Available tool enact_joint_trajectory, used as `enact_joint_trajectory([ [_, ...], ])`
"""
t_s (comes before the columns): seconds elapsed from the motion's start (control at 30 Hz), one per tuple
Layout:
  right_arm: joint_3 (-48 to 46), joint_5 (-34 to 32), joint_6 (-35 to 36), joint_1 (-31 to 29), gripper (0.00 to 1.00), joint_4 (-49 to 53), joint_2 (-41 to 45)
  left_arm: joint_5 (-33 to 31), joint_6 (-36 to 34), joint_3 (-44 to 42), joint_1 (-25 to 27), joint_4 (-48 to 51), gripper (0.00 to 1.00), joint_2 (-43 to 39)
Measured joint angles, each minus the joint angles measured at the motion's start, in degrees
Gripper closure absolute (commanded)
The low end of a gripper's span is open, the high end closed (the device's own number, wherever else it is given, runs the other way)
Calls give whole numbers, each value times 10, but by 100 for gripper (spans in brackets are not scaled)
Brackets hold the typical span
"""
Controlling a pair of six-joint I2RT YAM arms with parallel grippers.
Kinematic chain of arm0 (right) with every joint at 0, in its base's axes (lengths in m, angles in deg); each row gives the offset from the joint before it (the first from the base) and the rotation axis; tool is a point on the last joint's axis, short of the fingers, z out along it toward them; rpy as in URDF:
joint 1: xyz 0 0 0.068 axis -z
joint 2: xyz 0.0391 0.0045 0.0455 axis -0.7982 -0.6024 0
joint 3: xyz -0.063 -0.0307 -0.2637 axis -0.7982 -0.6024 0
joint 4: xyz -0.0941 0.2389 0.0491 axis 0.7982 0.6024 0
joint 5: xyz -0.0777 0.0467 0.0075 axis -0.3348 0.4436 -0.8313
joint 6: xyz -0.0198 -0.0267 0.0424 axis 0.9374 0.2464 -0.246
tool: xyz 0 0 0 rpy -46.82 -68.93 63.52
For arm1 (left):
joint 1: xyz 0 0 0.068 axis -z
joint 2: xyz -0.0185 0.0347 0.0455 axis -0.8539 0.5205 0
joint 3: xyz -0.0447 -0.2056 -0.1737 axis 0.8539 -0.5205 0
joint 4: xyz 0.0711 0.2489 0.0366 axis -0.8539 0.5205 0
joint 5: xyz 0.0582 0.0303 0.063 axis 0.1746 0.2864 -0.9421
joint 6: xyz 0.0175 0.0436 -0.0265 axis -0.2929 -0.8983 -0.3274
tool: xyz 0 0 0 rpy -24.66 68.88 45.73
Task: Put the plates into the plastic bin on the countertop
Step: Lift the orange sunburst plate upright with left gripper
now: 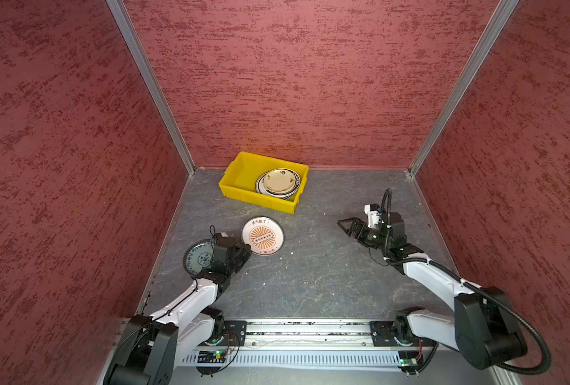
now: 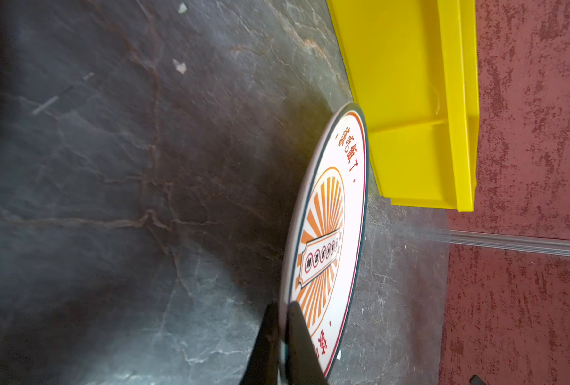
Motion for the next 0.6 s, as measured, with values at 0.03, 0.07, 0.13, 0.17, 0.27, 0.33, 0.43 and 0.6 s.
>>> enact_joint_trajectory([
  [0.03,0,2,-1,0,1,-1,-2,-1,2,5,4,3,100,0],
  [0.07,0,4,-2,0,1,-3,-2,-2,3,11,9,5,100,0],
  [0.13,0,5,-2,0,1,-5,-2,-3,5,28,17,11,100,0],
  [0.17,0,6,-2,0,1,-6,-2,-3,5,36,21,13,100,0],
  [0.27,0,6,-2,0,1,-6,-2,-3,5,56,31,14,100,0],
  [0.33,0,6,-2,0,1,-6,-2,-3,5,67,37,15,100,0],
  [0.43,0,6,-1,0,1,-5,-1,-3,3,81,44,20,100,0],
  [0.6,0,5,3,0,1,2,7,-5,-15,128,49,28,100,13],
])
